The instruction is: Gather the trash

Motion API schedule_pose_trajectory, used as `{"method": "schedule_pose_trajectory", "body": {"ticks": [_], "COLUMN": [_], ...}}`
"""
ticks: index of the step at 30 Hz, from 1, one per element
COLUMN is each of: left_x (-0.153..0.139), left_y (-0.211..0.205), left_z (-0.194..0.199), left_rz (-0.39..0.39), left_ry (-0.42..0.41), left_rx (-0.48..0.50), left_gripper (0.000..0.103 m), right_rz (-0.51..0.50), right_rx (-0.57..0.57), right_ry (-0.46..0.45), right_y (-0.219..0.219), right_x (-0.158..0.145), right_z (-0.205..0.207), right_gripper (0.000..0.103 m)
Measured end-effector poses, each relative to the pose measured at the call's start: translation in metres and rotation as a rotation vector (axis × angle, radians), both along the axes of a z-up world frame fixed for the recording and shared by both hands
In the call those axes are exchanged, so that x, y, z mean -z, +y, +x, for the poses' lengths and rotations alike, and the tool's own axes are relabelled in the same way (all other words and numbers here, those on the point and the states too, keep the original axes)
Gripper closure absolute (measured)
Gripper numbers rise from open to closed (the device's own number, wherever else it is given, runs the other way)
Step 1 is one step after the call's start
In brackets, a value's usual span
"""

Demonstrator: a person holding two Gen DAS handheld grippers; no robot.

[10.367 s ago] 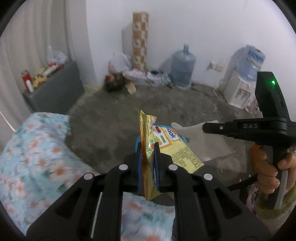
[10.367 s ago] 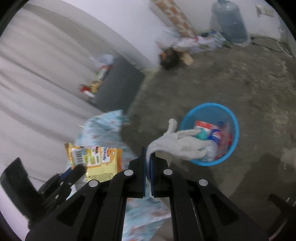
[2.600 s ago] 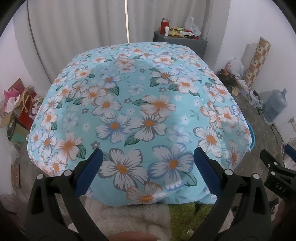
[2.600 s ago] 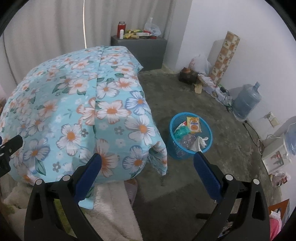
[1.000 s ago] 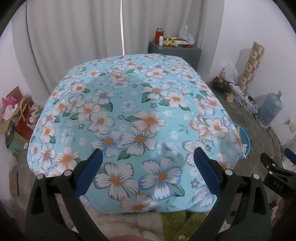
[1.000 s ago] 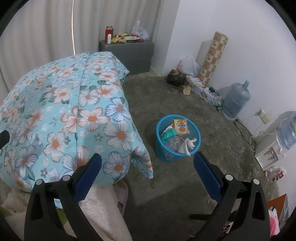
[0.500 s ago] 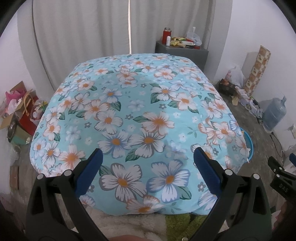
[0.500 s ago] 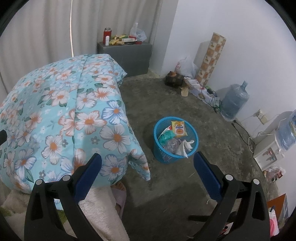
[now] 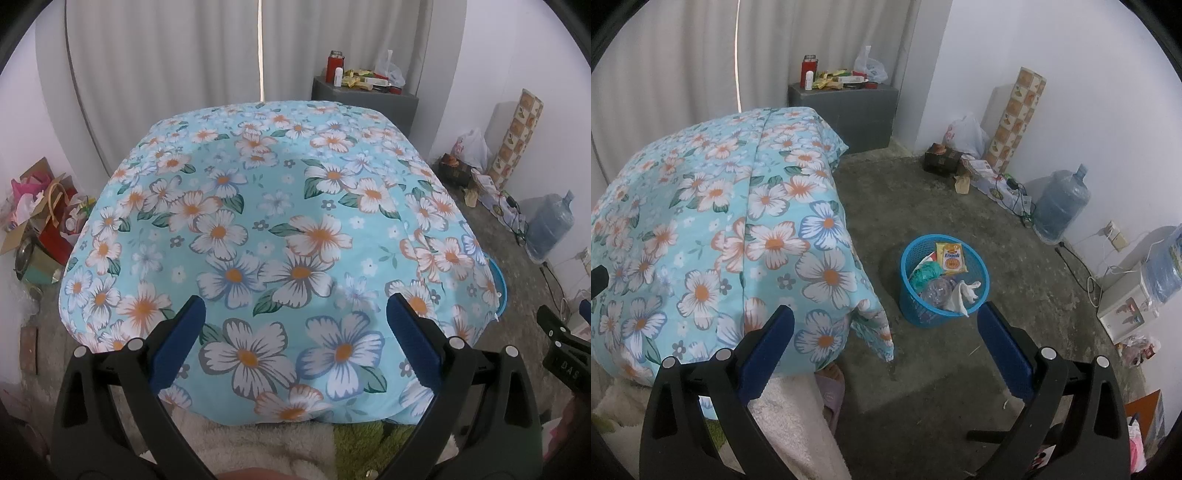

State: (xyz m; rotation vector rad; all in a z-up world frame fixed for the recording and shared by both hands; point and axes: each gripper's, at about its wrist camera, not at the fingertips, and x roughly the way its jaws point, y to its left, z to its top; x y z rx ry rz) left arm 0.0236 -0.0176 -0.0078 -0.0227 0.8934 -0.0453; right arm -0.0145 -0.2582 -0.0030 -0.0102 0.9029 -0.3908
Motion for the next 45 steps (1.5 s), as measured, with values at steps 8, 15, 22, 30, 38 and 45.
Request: {"method": "schedule_pose_trajectory", "body": {"ticks": [8, 15, 22, 30, 38, 45], "left_x": [0.0013, 0.0028, 0.0017, 0.0022, 0.0018, 0.0005], "left_y": [0.0006, 0.0008, 0.0005, 0.0002, -0.0002, -0.0005], "left_z": [-0.0001, -0.0012, -0.0004, -0.0011, -0.0018, -0.0004], "left_rz": [0.000, 0.000, 0.000, 0.000, 0.000, 0.000], "left_ry": [0.001, 0.002, 0.004, 0.005, 0.004, 0.005], "left_rx": [0.001, 0.003, 0.003, 0.003, 0.001, 0.003], "left_gripper": [0.009, 0.009, 0.009, 0.009, 0.009, 0.009], "right_rz": [0.001, 0.000, 0.000, 0.001, 0.001, 0.003], "right_rx": [0.001, 0.003, 0.000, 0.001, 0.000, -0.002], "right_ry": [0.000, -0.001, -0.001, -0.002, -0.002, -0.002], "right_y": [0.0007, 0.0016, 0.0018, 0.0026, 0.0021, 0.0008], "right_x": [0.0006, 0.0006, 0.0006, 0.0005, 0.0004, 0.0004], "right_z": [0.0002, 0.0005, 0.0005, 0.0006, 0.0005, -0.0001], "right_gripper": [0.007, 0.007, 0.007, 0.007, 0.007, 0.006]}}
